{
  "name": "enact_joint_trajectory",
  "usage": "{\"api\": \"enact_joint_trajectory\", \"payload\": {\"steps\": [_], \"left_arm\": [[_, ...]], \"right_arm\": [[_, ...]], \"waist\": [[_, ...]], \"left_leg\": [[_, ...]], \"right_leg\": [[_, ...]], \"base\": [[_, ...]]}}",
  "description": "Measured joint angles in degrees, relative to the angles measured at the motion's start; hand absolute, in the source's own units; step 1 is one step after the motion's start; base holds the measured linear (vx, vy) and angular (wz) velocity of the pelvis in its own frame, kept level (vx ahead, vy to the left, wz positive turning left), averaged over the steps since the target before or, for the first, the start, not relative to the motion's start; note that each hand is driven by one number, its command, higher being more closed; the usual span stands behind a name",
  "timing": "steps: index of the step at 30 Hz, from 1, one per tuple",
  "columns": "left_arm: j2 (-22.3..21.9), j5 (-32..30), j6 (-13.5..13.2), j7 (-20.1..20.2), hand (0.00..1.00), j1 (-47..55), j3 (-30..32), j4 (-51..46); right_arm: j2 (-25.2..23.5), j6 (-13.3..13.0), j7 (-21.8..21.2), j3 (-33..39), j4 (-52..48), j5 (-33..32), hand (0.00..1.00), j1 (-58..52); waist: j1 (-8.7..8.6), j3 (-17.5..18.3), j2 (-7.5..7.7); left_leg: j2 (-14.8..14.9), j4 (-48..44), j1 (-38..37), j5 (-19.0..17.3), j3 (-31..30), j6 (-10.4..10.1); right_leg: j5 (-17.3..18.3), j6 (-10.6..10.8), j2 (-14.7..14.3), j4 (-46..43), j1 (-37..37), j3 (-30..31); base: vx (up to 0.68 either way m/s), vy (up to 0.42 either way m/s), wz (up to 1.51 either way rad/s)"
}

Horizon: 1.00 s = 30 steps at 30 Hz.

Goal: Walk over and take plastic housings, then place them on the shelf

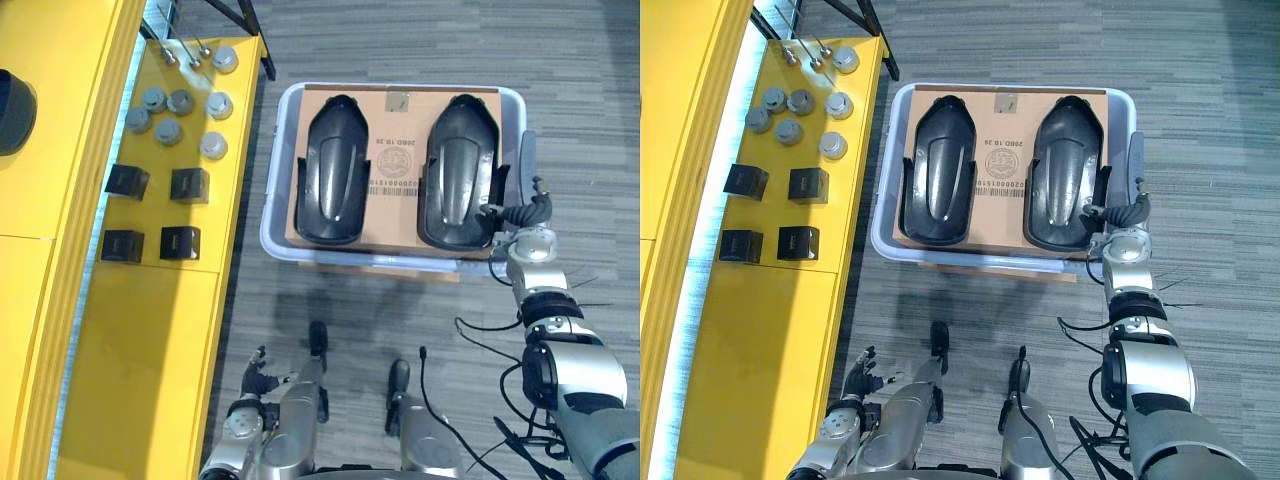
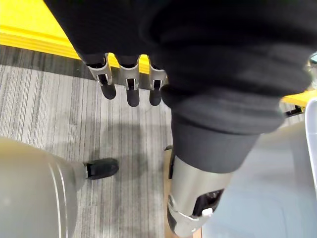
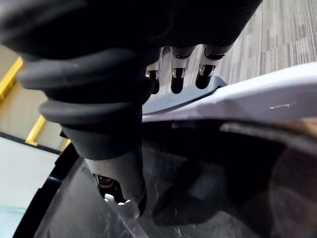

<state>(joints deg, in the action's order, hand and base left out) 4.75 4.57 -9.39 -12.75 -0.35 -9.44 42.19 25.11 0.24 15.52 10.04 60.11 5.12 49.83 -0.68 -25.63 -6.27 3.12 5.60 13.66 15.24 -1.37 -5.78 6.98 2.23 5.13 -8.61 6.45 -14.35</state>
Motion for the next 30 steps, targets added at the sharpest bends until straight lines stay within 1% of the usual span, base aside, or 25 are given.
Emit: {"api": "enact_joint_trajectory", "payload": {"steps": [6,9,12,14,16,17,19,20,22,23,24,25,26,28,30], "left_arm": [[0.0,0.0,0.0,0.0,0.00,-1.0,-0.1,0.0],[0.0,0.0,0.0,0.0,0.00,-1.0,-0.1,0.0],[0.0,0.0,0.1,0.2,0.00,-1.0,-0.2,-0.2],[0.0,0.0,0.2,0.2,0.00,-0.8,-0.2,-1.5],[0.0,-0.1,0.2,0.3,0.00,-0.7,-0.2,-3.4],[0.0,-0.1,0.2,0.3,0.00,-0.7,-0.2,-4.1],[0.0,-0.1,0.3,0.4,0.00,-0.1,-0.1,-7.6],[0.0,-0.1,0.3,0.4,0.00,0.3,-0.1,-8.8],[0.0,-0.1,0.2,0.5,0.00,2.1,-0.2,-14.1],[0.0,-0.1,0.2,0.5,0.00,2.4,-0.2,-15.2],[0.0,0.0,0.1,0.4,0.00,3.1,-0.3,-17.6],[0.1,0.0,0.1,0.4,0.00,3.2,-0.7,-19.5],[0.1,0.1,0.1,0.3,0.00,3.2,-1.2,-20.8],[0.1,1.1,0.1,0.2,0.00,4.1,-1.5,-26.5],[-0.4,1.6,0.0,0.1,0.00,4.4,-1.7,-30.3]], "right_arm": [[0.5,-0.1,-0.6,0.1,-0.4,-0.1,1.00,-0.5],[1.0,0.0,-0.6,0.2,-3.2,-0.3,1.00,-2.7],[0.8,0.1,-0.6,-0.5,-11.1,0.1,1.00,-7.9],[0.1,0.1,-0.6,-0.7,-19.0,1.8,1.00,-13.0],[-1.6,0.2,-0.5,-0.6,-26.8,3.7,1.00,-18.7],[-2.1,0.2,-0.5,-0.5,-28.9,4.3,1.00,-20.3],[-4.5,0.2,0.1,0.2,-36.8,6.5,1.00,-27.0],[-5.3,0.2,0.5,0.6,-38.4,7.0,1.00,-28.5],[-8.0,0.1,2.1,2.6,-44.2,9.1,1.00,-33.7],[-8.6,0.1,2.4,3.3,-45.3,9.1,1.00,-34.6],[-9.5,0.1,3.6,3.8,-47.1,9.5,1.00,-35.7],[-10.8,0.0,4.7,4.8,-49.1,10.2,1.00,-37.1],[-11.5,0.1,5.3,5.2,-50.2,10.4,1.00,-37.9],[-13.9,0.1,6.5,5.5,-55.5,11.6,1.00,-40.4],[-15.0,0.0,7.2,5.1,-59.7,12.5,1.00,-41.6]], "waist": [[-0.69,0.0,0.04],[-0.96,-0.1,0.12],[-1.01,0.0,0.28],[-1.30,0.1,0.46],[-1.63,0.4,1.08],[-1.69,0.7,1.37],[-1.98,3.0,2.60],[-2.08,3.7,3.02],[-2.96,7.1,4.13],[-3.04,8.0,4.13],[-3.27,9.1,3.73],[-3.27,9.9,4.01],[-3.13,10.5,4.37],[-3.09,12.4,5.27],[-3.07,12.6,5.35]], "left_leg": [[0.3,0.1,0.0,0.0,0.0,0.0],[0.6,0.2,0.0,0.0,0.0,0.0],[0.6,0.0,-0.2,0.0,0.0,0.0],[0.6,0.0,-0.8,0.0,0.1,0.0],[0.4,0.0,-2.3,0.0,0.2,0.0],[0.4,0.0,-2.6,0.0,0.3,0.0],[0.3,0.0,-3.3,0.0,0.2,0.0],[0.2,0.0,-3.5,0.0,0.2,0.0],[-0.1,0.3,-4.2,-0.3,0.1,0.2],[-0.1,0.3,-4.4,-0.8,0.1,0.7],[0.2,0.3,-5.4,-3.2,0.1,2.4],[0.8,0.3,-6.3,-4.8,0.2,3.2],[0.6,0.3,-6.5,-4.9,0.2,3.2],[-0.1,0.3,-6.9,-5.0,0.0,3.5],[-0.6,0.3,-7.9,-5.0,0.0,3.6]], "right_leg": [[-0.1,-0.1,-0.1,-0.1,0.0,-0.2],[-0.1,-0.1,-0.1,-0.2,0.0,-0.4],[-0.1,-0.1,-0.1,-0.3,-0.2,-0.4],[-0.1,0.0,0.0,-0.3,-0.8,-0.4],[0.0,0.0,0.1,-0.2,-2.3,-0.2],[0.0,0.1,0.2,-0.2,-2.6,-0.1],[0.2,0.4,0.3,-0.2,-3.2,-0.1],[0.3,0.6,0.4,-0.2,-3.5,-0.2],[0.4,0.7,0.6,0.2,-4.5,-0.7],[0.4,0.7,0.5,0.4,-4.8,-0.8],[0.5,0.8,-0.2,0.8,-5.6,-0.7],[0.6,0.9,-0.4,0.7,-6.5,-0.5],[0.6,0.9,-0.2,0.8,-6.6,-0.4],[0.7,1.2,0.1,0.7,-7.1,-0.2],[0.8,1.5,0.5,0.6,-8.1,-0.2]], "base": [[-0.04,-0.017,0.01],[-0.01,-0.010,0.01],[0.00,0.000,0.00],[0.00,0.000,0.00],[-0.01,-0.007,-0.02],[-0.04,-0.021,-0.06],[-0.04,-0.022,0.00],[-0.03,-0.014,0.08],[-0.02,-0.007,0.11],[0.00,0.000,0.00],[-0.02,0.027,-0.07],[-0.01,0.030,-0.08],[-0.01,0.034,-0.04],[0.00,0.000,0.00],[0.02,0.021,0.05]]}}
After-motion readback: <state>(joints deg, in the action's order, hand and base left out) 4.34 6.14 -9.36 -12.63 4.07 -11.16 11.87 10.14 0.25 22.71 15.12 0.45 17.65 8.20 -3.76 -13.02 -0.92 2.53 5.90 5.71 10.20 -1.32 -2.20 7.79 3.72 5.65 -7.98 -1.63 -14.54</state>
